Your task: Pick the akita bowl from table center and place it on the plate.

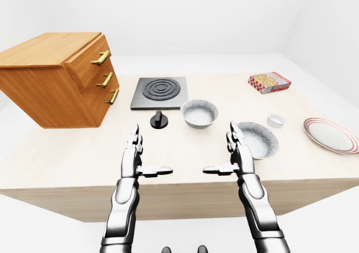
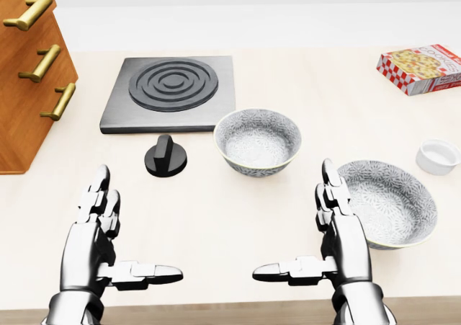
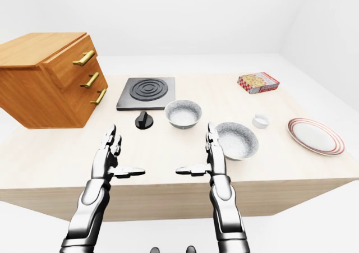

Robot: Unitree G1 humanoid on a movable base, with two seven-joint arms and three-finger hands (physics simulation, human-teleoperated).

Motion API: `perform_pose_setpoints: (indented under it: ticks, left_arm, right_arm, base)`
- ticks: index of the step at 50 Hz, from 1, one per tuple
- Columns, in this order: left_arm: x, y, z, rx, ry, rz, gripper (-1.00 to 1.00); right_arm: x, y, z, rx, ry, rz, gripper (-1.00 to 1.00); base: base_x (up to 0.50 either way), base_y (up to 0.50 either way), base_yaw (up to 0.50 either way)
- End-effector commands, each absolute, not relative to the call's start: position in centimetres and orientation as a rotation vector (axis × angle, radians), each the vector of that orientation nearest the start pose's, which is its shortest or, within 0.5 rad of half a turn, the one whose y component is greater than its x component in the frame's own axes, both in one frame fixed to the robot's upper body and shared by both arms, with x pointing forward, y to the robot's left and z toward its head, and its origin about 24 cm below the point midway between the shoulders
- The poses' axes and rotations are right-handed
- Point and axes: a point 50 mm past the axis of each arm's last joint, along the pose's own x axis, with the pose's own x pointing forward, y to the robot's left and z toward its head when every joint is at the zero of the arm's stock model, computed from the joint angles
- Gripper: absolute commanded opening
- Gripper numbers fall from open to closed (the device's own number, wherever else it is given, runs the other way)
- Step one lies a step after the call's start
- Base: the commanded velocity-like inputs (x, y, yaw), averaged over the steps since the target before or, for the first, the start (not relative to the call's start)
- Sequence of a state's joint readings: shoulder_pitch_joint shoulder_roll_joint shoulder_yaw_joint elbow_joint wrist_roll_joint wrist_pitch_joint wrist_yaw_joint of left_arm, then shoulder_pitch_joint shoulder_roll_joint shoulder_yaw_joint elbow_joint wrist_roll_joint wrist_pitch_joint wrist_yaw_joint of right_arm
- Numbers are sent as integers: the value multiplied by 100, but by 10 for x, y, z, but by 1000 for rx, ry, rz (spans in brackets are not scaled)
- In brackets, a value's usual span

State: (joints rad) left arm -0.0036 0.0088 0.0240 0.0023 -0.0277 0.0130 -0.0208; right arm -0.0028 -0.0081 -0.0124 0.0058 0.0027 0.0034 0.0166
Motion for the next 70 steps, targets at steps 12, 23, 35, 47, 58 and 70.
perform_pose_setpoints:
  ticks: [12,23,35,47,58,70]
  left_arm:
    - [269,170,58,-34,-10,33,100]
    - [275,173,90,10,-139,35,100]
    - [272,173,92,-2,-149,38,100]
    - [271,171,88,2,-135,36,100]
    - [271,172,88,1,-133,37,100]
    - [271,172,85,2,-123,38,100]
  right_arm:
    - [277,-161,86,-10,-121,-23,100]
    - [276,-166,111,-24,-228,-40,100]
    - [272,-162,105,1,-206,-16,100]
    - [272,-161,102,9,-193,-12,100]
    - [273,-158,101,9,-188,0,100]
    - [270,-156,102,-2,-193,38,100]
  base:
    - [0,0,0]
    - [0,0,0]
    - [0,-38,0]
    - [0,-50,0]
    - [0,-50,0]
    - [33,-33,0]
